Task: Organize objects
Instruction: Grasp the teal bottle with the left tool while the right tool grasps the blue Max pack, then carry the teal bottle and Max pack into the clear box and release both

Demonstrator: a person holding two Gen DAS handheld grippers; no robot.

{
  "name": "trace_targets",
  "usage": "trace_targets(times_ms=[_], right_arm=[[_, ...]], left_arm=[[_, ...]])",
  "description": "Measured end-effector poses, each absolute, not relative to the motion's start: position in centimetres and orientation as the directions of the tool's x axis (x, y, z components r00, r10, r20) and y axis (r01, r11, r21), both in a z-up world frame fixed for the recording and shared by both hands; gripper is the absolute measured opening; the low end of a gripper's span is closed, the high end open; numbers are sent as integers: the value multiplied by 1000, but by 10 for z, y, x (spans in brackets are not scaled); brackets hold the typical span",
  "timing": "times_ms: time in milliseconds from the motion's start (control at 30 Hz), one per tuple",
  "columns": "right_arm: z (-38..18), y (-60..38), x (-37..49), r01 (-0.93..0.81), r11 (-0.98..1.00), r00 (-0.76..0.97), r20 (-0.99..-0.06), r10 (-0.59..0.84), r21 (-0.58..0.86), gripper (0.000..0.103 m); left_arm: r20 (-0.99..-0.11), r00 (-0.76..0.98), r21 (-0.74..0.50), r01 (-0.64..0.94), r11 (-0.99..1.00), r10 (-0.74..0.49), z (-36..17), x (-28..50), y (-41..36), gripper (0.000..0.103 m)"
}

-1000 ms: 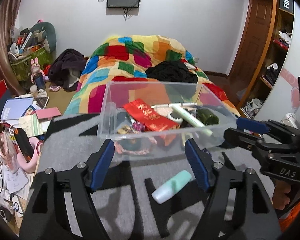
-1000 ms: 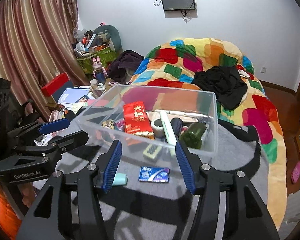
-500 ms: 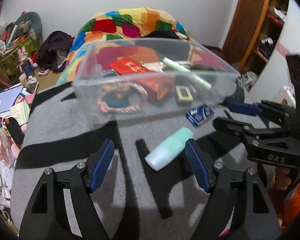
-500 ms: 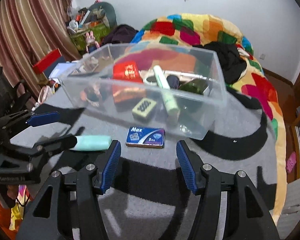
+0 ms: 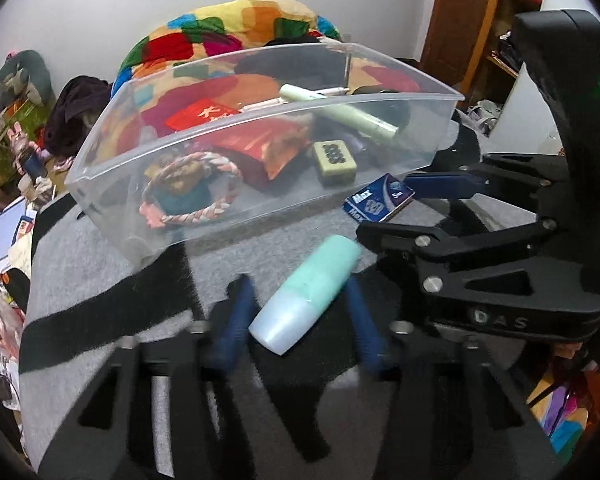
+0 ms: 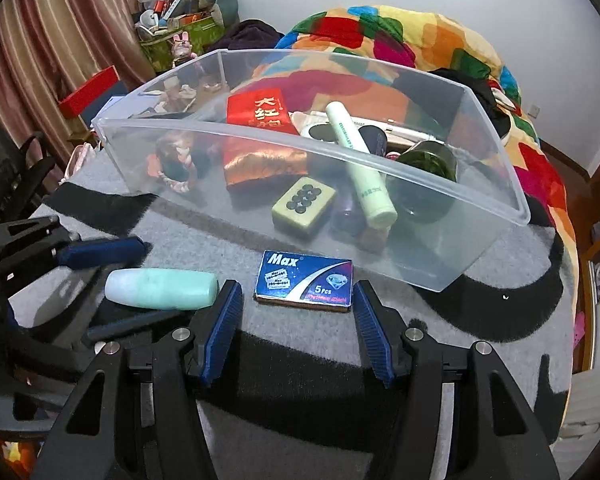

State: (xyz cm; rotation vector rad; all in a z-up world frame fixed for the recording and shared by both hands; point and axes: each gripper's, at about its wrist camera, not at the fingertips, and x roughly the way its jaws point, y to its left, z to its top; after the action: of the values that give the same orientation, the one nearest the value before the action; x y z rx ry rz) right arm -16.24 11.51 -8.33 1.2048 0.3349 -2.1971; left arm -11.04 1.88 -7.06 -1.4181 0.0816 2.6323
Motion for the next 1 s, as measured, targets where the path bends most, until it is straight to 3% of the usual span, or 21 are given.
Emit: trace_targets(times_ms=[67, 1000], right_arm=[[-83, 115, -160, 617, -785, -413, -826, -385, 57, 45], [-6, 140, -138, 596, -790, -536, -662, -524, 143, 45]], left_arm=[[-829, -549, -21, -158, -987, 106, -70, -108, 18, 24], [-680, -716, -169, -56, -984, 158, 2, -94, -18, 24]])
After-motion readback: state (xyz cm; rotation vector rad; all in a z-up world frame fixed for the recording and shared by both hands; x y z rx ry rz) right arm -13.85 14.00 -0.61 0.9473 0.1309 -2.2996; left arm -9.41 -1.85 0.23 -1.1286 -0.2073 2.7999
